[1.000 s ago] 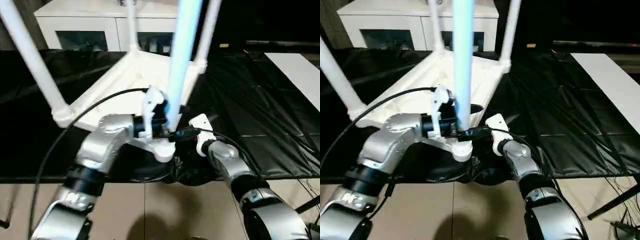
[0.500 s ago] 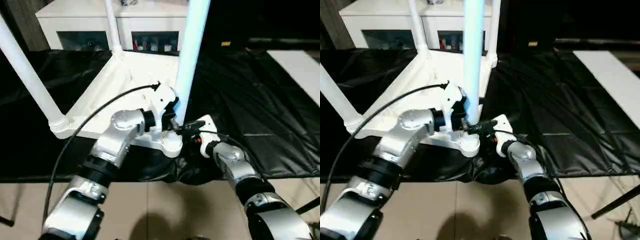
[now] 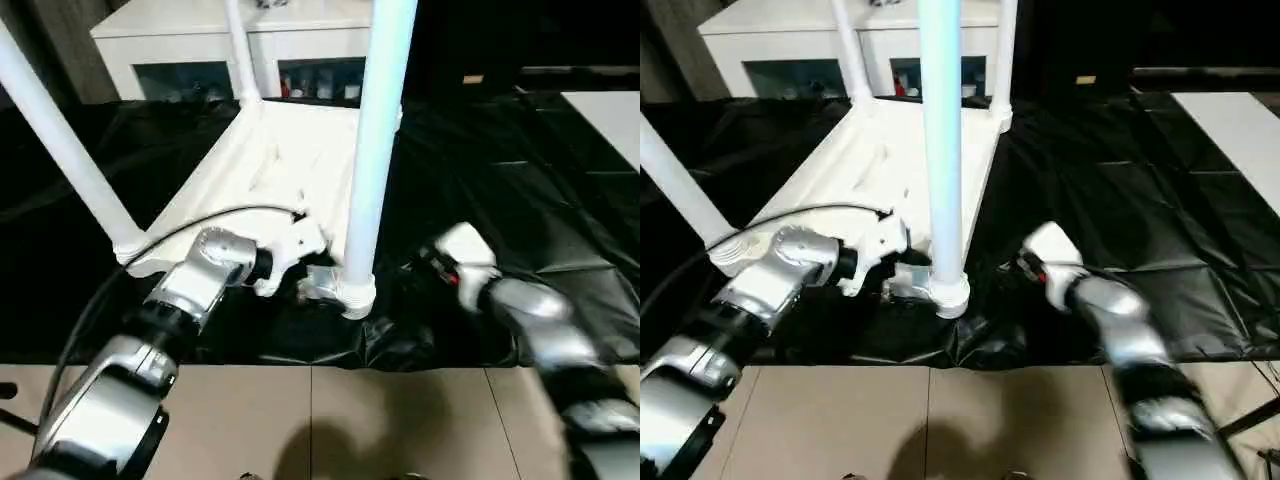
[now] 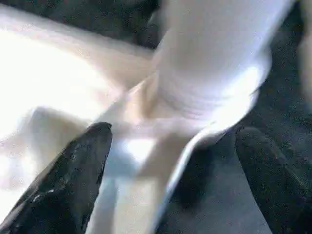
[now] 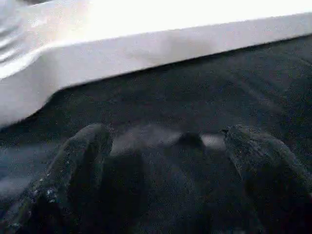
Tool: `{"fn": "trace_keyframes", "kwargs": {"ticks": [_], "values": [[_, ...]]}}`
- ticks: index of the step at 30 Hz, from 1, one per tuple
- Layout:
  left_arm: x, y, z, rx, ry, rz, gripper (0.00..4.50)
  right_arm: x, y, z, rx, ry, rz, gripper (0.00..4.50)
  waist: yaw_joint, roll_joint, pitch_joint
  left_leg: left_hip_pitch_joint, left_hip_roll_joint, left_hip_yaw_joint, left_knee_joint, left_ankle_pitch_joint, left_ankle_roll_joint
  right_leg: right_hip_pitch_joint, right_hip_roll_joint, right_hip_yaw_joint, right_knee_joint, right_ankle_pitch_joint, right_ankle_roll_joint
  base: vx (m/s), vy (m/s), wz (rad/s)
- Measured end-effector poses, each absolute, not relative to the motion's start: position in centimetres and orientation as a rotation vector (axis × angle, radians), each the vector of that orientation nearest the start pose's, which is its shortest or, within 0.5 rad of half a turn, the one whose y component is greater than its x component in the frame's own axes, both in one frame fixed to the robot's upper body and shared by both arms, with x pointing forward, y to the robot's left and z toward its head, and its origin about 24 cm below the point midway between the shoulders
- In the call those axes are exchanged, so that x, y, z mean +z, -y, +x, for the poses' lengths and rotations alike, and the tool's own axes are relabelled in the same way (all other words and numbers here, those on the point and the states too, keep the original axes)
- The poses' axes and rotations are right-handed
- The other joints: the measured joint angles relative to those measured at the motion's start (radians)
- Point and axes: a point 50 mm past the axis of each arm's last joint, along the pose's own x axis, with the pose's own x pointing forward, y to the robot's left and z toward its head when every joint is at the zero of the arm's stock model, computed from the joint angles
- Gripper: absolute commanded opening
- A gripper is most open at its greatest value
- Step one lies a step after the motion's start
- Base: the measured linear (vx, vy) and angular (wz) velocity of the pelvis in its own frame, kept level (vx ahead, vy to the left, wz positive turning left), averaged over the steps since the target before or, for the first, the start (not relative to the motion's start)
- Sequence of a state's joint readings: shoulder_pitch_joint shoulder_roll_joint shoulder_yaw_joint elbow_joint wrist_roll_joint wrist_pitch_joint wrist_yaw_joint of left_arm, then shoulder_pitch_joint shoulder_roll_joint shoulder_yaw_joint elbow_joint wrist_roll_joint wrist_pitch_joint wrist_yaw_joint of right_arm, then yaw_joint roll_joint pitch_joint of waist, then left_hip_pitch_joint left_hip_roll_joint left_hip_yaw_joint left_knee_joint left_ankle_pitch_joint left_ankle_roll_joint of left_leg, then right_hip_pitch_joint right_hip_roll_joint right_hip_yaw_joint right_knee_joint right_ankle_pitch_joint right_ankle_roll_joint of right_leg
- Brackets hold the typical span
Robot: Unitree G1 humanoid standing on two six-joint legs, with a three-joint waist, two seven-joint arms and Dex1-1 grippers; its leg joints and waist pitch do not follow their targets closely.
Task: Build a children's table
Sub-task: Rotate table base
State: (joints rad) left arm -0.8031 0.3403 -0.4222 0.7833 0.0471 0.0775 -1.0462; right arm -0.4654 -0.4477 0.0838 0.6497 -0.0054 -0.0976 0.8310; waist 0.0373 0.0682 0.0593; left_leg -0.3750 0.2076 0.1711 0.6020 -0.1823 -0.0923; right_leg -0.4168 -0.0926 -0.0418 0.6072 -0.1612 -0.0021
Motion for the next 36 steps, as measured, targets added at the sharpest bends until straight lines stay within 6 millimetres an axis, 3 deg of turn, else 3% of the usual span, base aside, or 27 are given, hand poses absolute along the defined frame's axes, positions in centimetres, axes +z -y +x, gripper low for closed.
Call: {"fn": "trace_keyframes", "kwargs": {"ticks": [9, 20, 32, 36], "values": [[6.0, -12.2, 35.3, -1.206, -0.514, 0.658, 3.87, 6.4, 20.0, 28.9, 1.049, -0.325, -0.373, 4.16, -0.003, 0.001, -0.001, 0.001, 0.0, -0.001, -0.001, 0.0, 0.0, 0.001, 0.001, 0.0, 0.001, 0.001, 0.001, 0.0, 0.0, 0.0], [5.4, -13.2, 35.3, -1.208, -0.555, 0.594, 2.82, 8.6, 17.8, 27.6, 1.236, -0.326, -0.256, 4.16, 0.021, -0.003, 0.0, 0.001, 0.0, -0.001, -0.001, 0.0, 0.0, 0.0, 0.0, 0.0, 0.001, 0.0, 0.003, 0.0, 0.0, 0.0], [5.6, -12.9, 35.8, -1.16, -0.587, 0.564, 1.78, 8.1, 17.1, 27.4, 1.241, -0.37, -0.267, 4.16, 0.028, -0.004, 0.0, -0.002, 0.0, -0.001, -0.001, 0.0, 0.0, -0.001, 0.0, 0.001, -0.001, 0.0, 0.003, 0.0, 0.0, 0.0], [5.6, -12.8, 35.9, -1.145, -0.614, 0.559, 1.44, 8.1, 17.2, 28.2, 1.165, -0.361, -0.299, 4.16, 0.016, -0.005, 0.0, -0.003, 0.0, -0.001, -0.001, 0.0, 0.0, 0.0, 0.0, 0.001, -0.001, 0.0, 0.003, 0.0, 0.0, 0.0]]}}
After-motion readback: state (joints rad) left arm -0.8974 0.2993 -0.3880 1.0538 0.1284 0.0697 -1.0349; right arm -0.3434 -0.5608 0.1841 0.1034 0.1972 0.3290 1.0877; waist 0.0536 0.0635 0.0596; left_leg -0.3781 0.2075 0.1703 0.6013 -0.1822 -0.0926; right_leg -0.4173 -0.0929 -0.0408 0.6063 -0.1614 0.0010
